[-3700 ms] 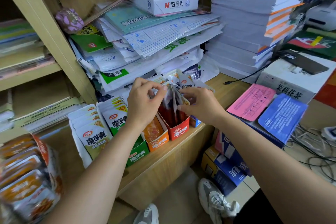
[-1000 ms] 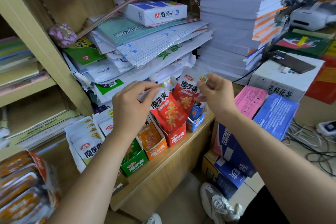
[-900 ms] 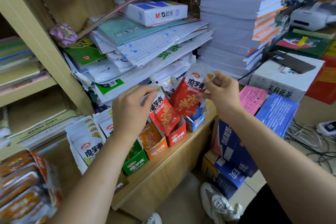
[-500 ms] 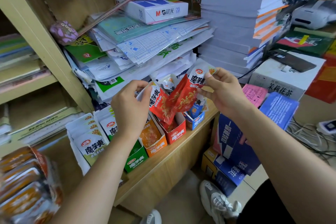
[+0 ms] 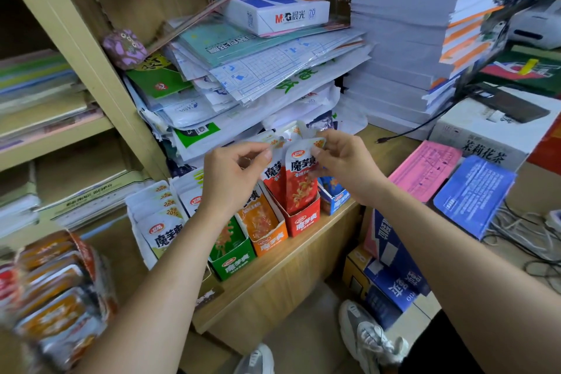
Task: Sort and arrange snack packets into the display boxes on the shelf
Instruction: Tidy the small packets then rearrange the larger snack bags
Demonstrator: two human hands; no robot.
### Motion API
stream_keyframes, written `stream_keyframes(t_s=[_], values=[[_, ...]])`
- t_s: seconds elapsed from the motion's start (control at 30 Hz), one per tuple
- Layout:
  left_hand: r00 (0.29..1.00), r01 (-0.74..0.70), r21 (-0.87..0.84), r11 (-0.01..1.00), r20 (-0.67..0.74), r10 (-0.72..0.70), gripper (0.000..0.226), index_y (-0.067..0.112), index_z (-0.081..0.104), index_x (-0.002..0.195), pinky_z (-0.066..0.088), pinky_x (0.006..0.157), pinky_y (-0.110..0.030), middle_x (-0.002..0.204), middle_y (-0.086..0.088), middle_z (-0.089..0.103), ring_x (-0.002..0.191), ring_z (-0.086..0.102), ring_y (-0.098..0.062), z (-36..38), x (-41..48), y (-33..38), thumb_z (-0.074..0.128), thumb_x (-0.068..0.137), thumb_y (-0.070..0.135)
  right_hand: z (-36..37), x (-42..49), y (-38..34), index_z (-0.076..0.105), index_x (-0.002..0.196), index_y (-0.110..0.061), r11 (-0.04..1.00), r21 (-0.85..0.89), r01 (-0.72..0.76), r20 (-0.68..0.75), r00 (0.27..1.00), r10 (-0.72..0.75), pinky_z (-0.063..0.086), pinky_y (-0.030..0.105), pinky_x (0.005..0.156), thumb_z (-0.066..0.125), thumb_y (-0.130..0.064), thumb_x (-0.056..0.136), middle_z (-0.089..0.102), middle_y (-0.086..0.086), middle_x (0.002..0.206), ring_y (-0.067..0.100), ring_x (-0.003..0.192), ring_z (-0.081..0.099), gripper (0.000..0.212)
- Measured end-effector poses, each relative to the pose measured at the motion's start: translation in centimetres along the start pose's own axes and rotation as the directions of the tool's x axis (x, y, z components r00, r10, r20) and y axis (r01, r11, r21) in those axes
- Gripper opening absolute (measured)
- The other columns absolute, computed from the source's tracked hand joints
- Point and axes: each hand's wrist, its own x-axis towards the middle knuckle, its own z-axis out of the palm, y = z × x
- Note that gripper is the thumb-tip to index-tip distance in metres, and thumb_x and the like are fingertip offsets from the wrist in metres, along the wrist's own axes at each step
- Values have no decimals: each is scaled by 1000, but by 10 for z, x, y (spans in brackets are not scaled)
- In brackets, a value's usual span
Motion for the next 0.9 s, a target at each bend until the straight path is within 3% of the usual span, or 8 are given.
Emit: stream_keyframes(t_s=[0.07, 0.13, 0.23, 0.33, 0.5, 0.63, 0.77, 0.9], values=[[995, 29, 71, 997, 89, -35, 18, 25, 78, 109, 61, 79, -43, 99, 7, 77, 79, 72, -10, 4, 0, -1, 68, 95, 18, 2, -1, 6, 68, 110, -8, 977, -211, 26, 25, 999, -21, 58, 46, 88, 58, -11, 100, 77, 8, 96, 24, 86, 75, 14], [985, 62, 99, 993, 152, -77, 21, 22, 76, 114, 60, 86, -42, 103, 5, 77, 85, 73, -9, 8, 0, -3, 65, 97, 18, 5, -3, 11, 71, 109, -16, 873, -482, 70, 53, 997, -51, 60, 48, 79, 63, -18, 98, 75, 8, 83, 26, 75, 73, 14], [989, 140, 36, 990, 34, -141, 19, 22, 76, 111, 62, 80, -42, 91, 8, 76, 76, 73, -8, 5, -3, -5, 64, 97, 16, 13, -6, 17, 68, 122, -16, 744, -666, 53, 13, 998, -59, 59, 42, 81, 69, -26, 94, 71, 0, 92, 21, 80, 67, 30], [973, 157, 164, 974, -195, -124, 14, 25, 76, 102, 61, 75, -43, 80, 18, 71, 72, 70, -6, -3, -7, -11, 67, 93, 19, 16, -8, 16, 55, 139, -15, 779, -625, -57, -130, 991, -31, 55, 41, 89, 74, -37, 89, 67, -1, 113, 17, 95, 65, 57], [975, 217, 208, 954, 10, -224, 29, 29, 72, 120, 57, 75, -24, 94, 19, 68, 80, 66, 5, 8, -17, -17, 73, 91, 32, 32, -23, 21, 43, 144, -23, 771, -631, -87, -22, 995, 94, 52, 45, 97, 81, -45, 77, 61, -6, 128, 18, 109, 62, 80], [983, 181, 232, 956, -4, -185, 28, 27, 72, 118, 50, 60, -8, 92, 18, 67, 75, 63, 9, 17, -9, -20, 75, 90, 27, 50, -29, 32, 12, 157, -20, 691, -719, -77, -45, 997, 64, 40, 43, 108, 85, -49, 71, 40, 2, 144, 26, 132, 40, 117], [984, 174, 210, 962, 3, -179, 35, 26, 71, 122, 54, 70, -17, 91, 17, 63, 78, 66, 0, 19, 2, -22, 77, 88, 24, 58, -31, 36, 7, 159, -18, 679, -730, -82, -81, 996, 34, 34, 42, 111, 83, -43, 75, 35, 2, 148, 29, 134, 36, 116], [992, 125, 143, 982, 1, -127, 23, 22, 78, 106, 58, 77, -20, 89, 15, 71, 79, 65, 4, 17, 6, -27, 80, 85, 13, 51, -28, 33, 17, 157, -19, 730, -680, -73, -64, 997, 41, 31, 40, 112, 82, -37, 77, 40, 2, 147, 29, 136, 36, 105]])
